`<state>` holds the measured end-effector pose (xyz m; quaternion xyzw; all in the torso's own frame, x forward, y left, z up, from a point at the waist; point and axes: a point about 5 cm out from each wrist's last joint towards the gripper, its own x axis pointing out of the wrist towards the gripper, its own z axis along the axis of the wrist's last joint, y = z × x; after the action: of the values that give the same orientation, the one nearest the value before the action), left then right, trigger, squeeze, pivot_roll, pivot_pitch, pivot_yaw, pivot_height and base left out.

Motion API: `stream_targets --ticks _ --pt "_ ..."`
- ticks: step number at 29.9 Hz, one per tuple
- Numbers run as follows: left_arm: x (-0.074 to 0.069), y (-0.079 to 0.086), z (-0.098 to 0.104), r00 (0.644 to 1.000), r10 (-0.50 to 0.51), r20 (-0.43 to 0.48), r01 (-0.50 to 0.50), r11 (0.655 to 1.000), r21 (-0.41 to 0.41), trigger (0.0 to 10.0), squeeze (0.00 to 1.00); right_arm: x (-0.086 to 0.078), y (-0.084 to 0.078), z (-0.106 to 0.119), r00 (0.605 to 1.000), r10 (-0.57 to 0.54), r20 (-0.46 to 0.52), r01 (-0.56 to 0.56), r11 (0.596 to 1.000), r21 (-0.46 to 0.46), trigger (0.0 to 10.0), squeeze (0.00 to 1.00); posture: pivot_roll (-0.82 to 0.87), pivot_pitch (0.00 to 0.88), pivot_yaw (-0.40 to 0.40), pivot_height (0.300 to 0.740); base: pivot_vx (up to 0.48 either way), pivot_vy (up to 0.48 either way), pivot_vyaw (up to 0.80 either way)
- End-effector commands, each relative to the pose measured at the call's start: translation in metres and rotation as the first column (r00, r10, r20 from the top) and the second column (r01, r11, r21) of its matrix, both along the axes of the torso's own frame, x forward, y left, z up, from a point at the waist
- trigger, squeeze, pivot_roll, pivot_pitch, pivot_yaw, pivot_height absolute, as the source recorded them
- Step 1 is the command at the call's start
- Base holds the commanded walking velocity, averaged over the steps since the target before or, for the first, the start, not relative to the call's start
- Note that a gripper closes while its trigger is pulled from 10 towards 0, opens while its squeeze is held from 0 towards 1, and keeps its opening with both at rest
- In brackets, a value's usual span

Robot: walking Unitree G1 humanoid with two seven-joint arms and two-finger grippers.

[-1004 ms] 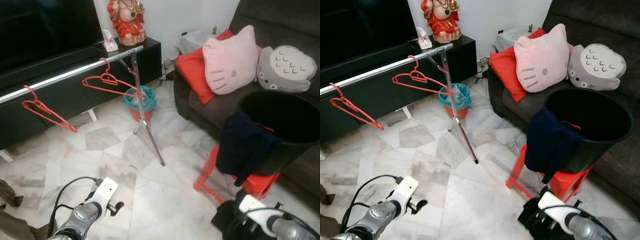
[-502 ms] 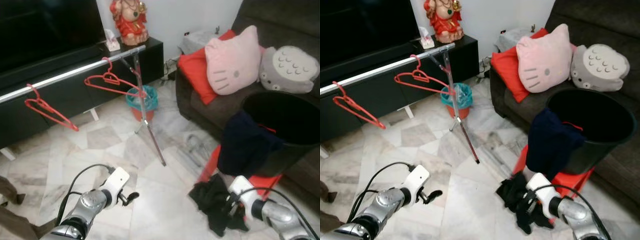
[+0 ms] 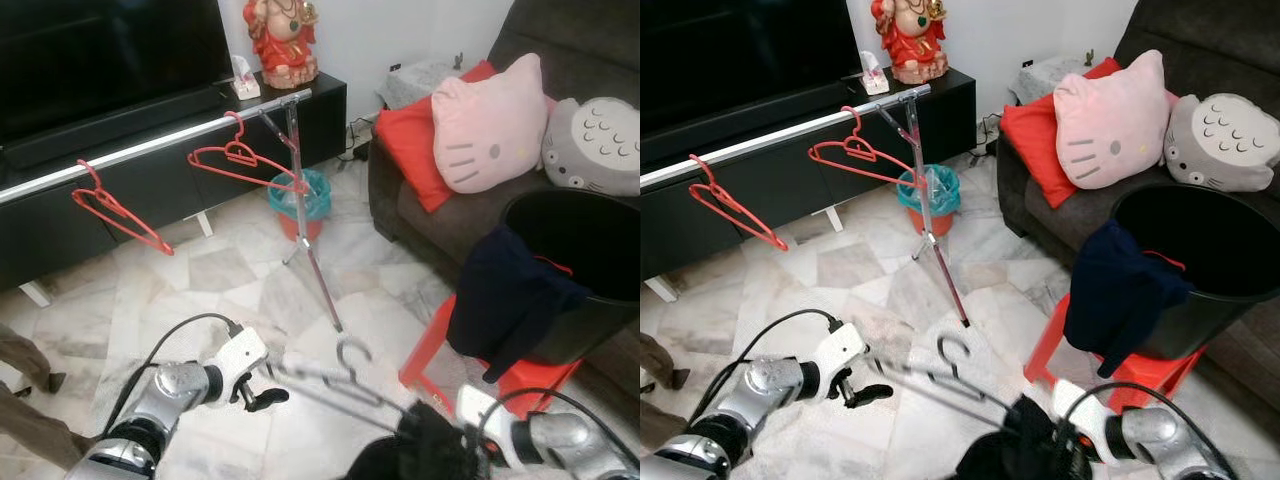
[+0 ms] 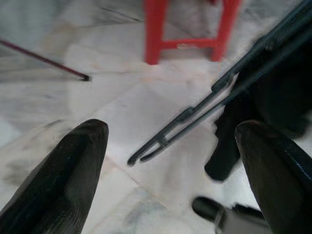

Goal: Hang hanger

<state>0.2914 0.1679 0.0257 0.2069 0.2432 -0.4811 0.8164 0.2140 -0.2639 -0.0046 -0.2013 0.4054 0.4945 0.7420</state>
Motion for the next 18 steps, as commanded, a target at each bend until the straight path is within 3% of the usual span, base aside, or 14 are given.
stream_targets --ticks 1,9,14,18 --pt "-0.002 0.002 0.001 0.999 -0.042 -0.031 0.043 0.999 0.008 10.0 0.0 0.001 -0.001 0.002 1.0 0.018 -0.007 -0.018 1.0 -0.011 10.0 0.0 -0.05 0.013 0.065 0.74 0.0 0.0 0.0" --pt "-0.004 -0.003 0.008 0.986 -0.112 -0.124 0.099 0.989 -0.107 10.0 0.0 0.01 0.004 0.014 0.998 0.054 0.017 -0.055 0.996 0.068 10.0 0.0 -0.05 0.013 0.065 0.74 0.0 0.0 0.0" --pt "-0.005 -0.005 0.008 0.981 -0.132 -0.143 0.115 0.986 -0.116 10.0 0.0 0.017 0.009 0.022 0.996 0.078 0.033 -0.081 0.991 0.11 10.0 0.0 -0.05 0.014 0.064 0.74 0.0 0.0 0.0" --pt "-0.004 -0.021 0.011 0.981 -0.136 -0.138 0.111 0.979 -0.173 10.0 0.0 0.017 0.015 0.028 0.984 0.176 -0.006 -0.173 0.975 0.141 10.0 0.0 -0.05 0.011 0.062 0.74 0.0 0.0 0.0"
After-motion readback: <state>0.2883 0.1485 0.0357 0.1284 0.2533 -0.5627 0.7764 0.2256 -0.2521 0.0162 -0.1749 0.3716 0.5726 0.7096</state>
